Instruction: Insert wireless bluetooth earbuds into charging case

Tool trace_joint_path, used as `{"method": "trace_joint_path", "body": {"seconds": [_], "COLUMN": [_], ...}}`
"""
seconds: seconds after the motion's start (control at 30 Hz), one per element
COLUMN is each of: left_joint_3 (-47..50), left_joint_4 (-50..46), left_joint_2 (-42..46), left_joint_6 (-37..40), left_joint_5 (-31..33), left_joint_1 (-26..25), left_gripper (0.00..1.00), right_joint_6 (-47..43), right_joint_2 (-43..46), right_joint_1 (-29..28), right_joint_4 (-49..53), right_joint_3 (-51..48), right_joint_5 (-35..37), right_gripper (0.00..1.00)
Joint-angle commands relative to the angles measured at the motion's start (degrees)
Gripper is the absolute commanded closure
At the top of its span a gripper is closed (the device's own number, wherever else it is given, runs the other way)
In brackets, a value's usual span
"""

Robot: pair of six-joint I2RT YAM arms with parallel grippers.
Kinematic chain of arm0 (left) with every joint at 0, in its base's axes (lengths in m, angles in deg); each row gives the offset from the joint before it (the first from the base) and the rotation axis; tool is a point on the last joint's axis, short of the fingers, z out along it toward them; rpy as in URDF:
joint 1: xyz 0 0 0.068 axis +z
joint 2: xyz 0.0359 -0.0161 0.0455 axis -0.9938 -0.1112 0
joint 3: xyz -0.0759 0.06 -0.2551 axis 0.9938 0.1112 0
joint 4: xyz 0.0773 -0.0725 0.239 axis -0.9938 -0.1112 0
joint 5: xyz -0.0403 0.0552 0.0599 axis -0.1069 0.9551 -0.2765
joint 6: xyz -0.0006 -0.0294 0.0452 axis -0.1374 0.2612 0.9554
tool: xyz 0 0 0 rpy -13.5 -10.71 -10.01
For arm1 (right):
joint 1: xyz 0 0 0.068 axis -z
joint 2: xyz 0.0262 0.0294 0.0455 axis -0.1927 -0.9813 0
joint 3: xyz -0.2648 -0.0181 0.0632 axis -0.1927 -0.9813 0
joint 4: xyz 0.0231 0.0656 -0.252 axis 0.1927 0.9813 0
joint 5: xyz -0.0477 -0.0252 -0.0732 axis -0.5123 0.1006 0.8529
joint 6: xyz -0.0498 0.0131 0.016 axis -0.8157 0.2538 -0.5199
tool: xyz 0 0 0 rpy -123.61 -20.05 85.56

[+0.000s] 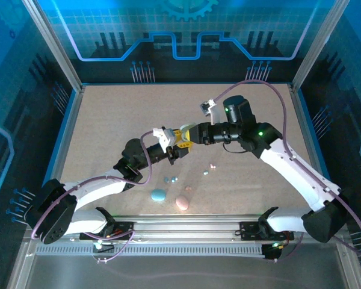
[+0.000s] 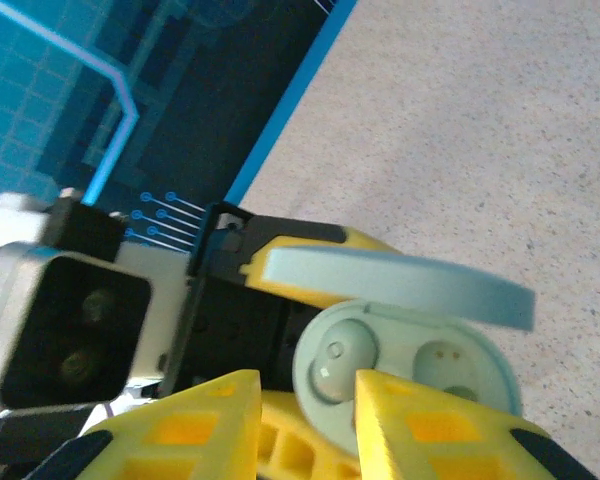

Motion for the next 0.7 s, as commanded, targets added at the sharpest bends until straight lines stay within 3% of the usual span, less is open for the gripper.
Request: {"method": "trace_joint_path", "body": {"seconds": [0.0, 0.13, 0.27, 0.4, 0.53, 0.67], "left_joint_3": [0.5, 1.0, 1.4, 1.8, 2.4, 2.5], "left_joint_4": [2.6, 2.1, 1.2, -0.4, -1.8, -3.6], "left_joint_2": [1.9, 2.5, 3.8, 5.6, 7.9, 10.5], "left_joint_6": [0.1, 0.4, 1.1, 1.7, 2.4, 3.2], "left_joint_5": [1.0, 1.2, 2.0, 3.0, 4.2, 5.0], "left_joint_1": [-0.3, -0.3, -0.3, -0.3, -0.3, -0.3], "left_gripper": [0.66, 0.66, 0.66, 0.66, 0.66, 0.67], "right_joint_6": [-1.8, -3.5, -4.1, -2.1, -0.8, -4.6], "right_joint_2": [4.4, 8.4, 14.7, 18.5, 15.9, 6.5], "right_joint_1": [-0.6, -0.4, 0.8, 6.6, 16.6, 18.6], "right_joint_4": [-2.6, -3.4, -3.7, 0.4, 2.5, 5.1], "right_joint_3": [-1.3, -3.1, -7.2, -11.8, -17.1, -18.3], "right_joint_5": [-2.4, 0.4, 10.6, 18.2, 10.4, 3.9], "right_gripper": [0.68, 0.68, 0.7, 0.7, 0.69, 0.68]}}
